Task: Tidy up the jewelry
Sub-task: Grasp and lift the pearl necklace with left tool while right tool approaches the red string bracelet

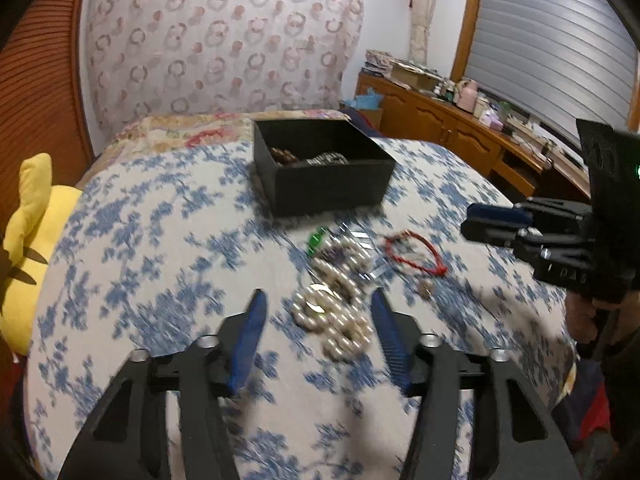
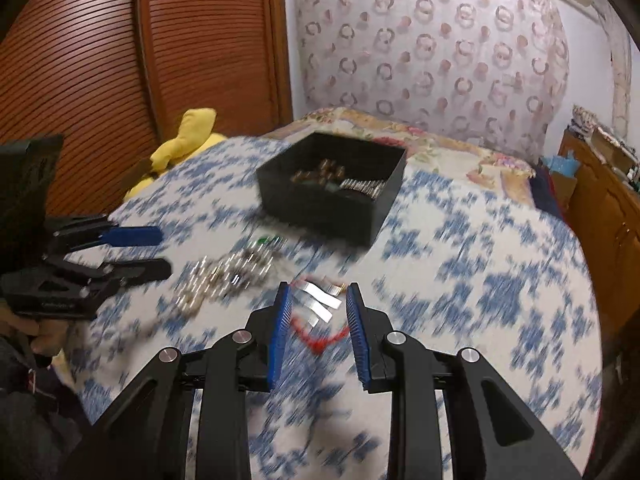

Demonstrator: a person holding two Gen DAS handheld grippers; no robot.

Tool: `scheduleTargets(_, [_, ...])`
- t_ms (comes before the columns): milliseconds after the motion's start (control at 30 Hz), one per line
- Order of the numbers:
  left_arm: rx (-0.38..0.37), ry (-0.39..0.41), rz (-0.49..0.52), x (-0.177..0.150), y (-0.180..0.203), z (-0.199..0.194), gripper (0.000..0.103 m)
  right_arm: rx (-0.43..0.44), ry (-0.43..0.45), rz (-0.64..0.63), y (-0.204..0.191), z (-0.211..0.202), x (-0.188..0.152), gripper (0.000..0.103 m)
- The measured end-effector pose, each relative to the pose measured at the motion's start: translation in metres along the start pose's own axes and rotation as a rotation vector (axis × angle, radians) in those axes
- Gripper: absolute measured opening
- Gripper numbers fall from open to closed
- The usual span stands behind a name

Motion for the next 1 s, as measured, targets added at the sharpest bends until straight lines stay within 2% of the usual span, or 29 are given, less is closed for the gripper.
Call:
scheduleTargets(33, [-0.004, -0.006, 0.003, -0.001, 0.002, 0.001, 0.037, 0.003, -0.009, 0.002, -0.004, 0.000, -0.007, 0.031])
scheduleTargets(233, [-0.017, -0.052, -0.003, -0.012, 0.004, 0.008, 0.018, 0.032, -0.044, 0.020, -0.013, 0.003, -0.032, 0.031])
scheduleTargets(433, [-0.017, -0.085, 0.002, -0.017, 0.005, 0.018, 0.018, 0.023, -0.069, 0.010, -0.018, 0.010, -0.047, 0.031])
scheduleTargets(733, [-0.033, -0.100, -0.008, -0.018, 0.006, 0.027, 0.017, 0.025, -0.048, 0.015, -0.017, 0.006, -0.047, 0.031])
scheduleTargets(767, [-0.043, -0.100, -0.013, -0.018, 0.007, 0.027, 0.015, 0.026, -0.049, 0.015, -0.016, 0.006, -0.047, 0.031])
scheduleTargets(800, [-0.056, -0.103, -0.016, -0.018, 0.008, 0.027, 0.008, 0.027, -0.050, 0.015, -0.017, 0.006, -0.047, 0.031])
scheduleTargets(1000, [-0.064, -0.058, -0.020, -0.011, 0.010, 0.014, 0.006, 0.023, -0.054, 0.010, -0.018, 0.006, -0.047, 0.031])
Point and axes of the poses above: each gripper's, at about its wrist camera, not at the fingertips, and z roughly the way its jaws point, y to its right, x to its top, the point moved 10 cm from there along z, roughly the way its jaws point, and after that the axes turned 2 degrees about y, right-handed, at the moved point
